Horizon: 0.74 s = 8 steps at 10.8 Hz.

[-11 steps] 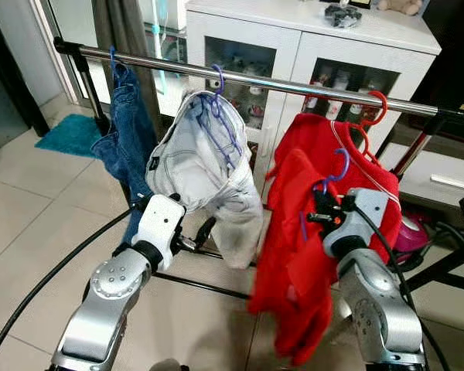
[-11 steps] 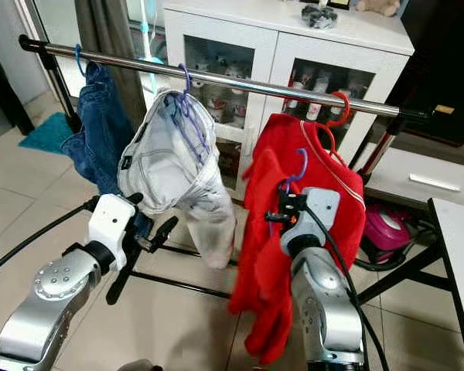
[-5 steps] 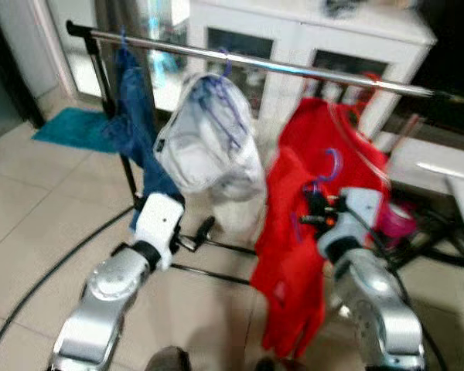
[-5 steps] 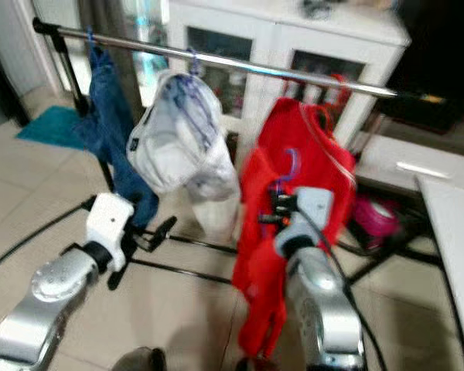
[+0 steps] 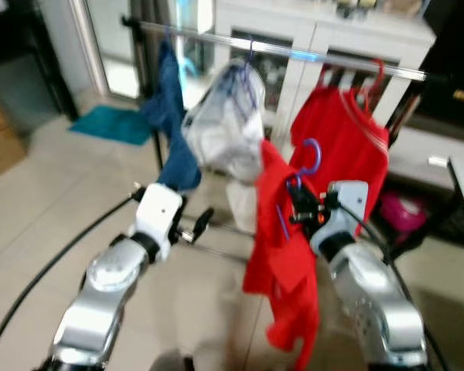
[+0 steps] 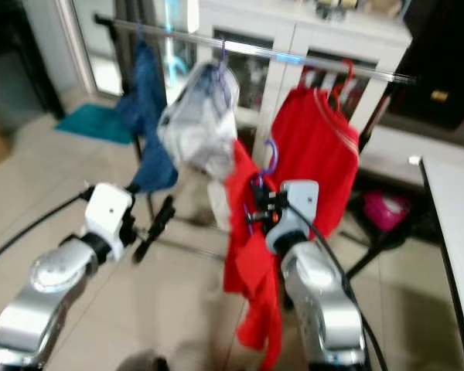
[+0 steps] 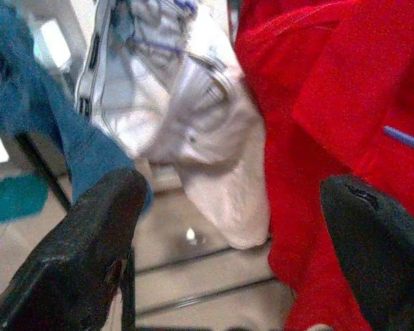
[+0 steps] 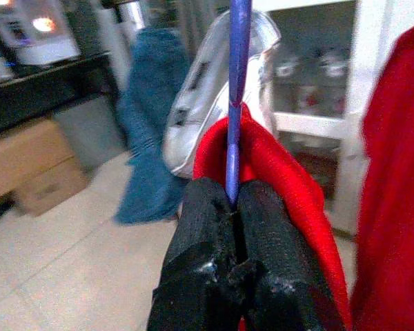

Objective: Hang hanger

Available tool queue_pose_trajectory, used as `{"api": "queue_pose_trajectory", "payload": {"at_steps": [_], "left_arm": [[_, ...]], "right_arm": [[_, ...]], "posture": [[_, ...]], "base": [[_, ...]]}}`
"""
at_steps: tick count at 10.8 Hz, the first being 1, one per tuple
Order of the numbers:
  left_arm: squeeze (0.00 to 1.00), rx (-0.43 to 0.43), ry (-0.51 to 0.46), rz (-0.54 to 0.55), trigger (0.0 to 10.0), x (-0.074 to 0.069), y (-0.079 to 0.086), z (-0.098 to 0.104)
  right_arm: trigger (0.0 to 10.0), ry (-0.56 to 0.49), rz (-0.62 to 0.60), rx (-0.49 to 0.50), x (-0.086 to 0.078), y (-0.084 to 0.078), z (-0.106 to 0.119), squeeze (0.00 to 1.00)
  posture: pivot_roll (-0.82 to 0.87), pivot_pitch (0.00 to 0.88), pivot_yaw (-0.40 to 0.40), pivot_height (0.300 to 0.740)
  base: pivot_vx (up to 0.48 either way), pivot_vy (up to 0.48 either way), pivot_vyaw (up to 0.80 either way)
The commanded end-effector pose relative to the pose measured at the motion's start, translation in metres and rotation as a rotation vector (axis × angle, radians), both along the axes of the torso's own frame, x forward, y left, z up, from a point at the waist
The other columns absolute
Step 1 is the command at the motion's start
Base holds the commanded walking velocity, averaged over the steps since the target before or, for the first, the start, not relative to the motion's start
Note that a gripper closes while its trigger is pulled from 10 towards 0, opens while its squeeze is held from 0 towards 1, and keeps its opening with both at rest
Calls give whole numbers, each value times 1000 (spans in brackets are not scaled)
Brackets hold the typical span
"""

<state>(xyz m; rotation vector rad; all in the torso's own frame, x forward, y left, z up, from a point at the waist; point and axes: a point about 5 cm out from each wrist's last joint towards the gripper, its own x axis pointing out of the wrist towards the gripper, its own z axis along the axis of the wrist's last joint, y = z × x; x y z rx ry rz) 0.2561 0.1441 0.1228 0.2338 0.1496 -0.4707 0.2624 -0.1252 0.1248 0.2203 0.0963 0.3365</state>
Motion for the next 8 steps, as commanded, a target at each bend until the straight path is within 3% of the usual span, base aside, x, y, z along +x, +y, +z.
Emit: {"api": "queue_pose_trajectory", "payload": {"at_steps": [1,3,4,5,8], "left_arm": [[0,2,-5,-16,10000,-1,-2,2],[0,26,-6,-13,10000,1,2,3],[200,-6,-15,-33,10000,3,3,6],[1000,-26,-34,-46,10000,4,3,10],[1000,89,-123,-128,10000,27,-2,18]], "right_arm": [[0,-49,45,50,0,3,12,0],[0,-78,105,66,0,7,18,0],[0,-96,149,78,-1,6,22,0],[0,-108,171,80,-2,5,24,0],[0,-149,270,77,2,8,39,0]], "posture": [[-45,0,-35,740],[-50,0,-31,740],[-53,0,-25,740],[-58,0,-23,740],[-56,0,-42,740]], "base": [[-281,0,0],[-139,0,0],[0,0,0],[0,0,0],[0,0,0]]}}
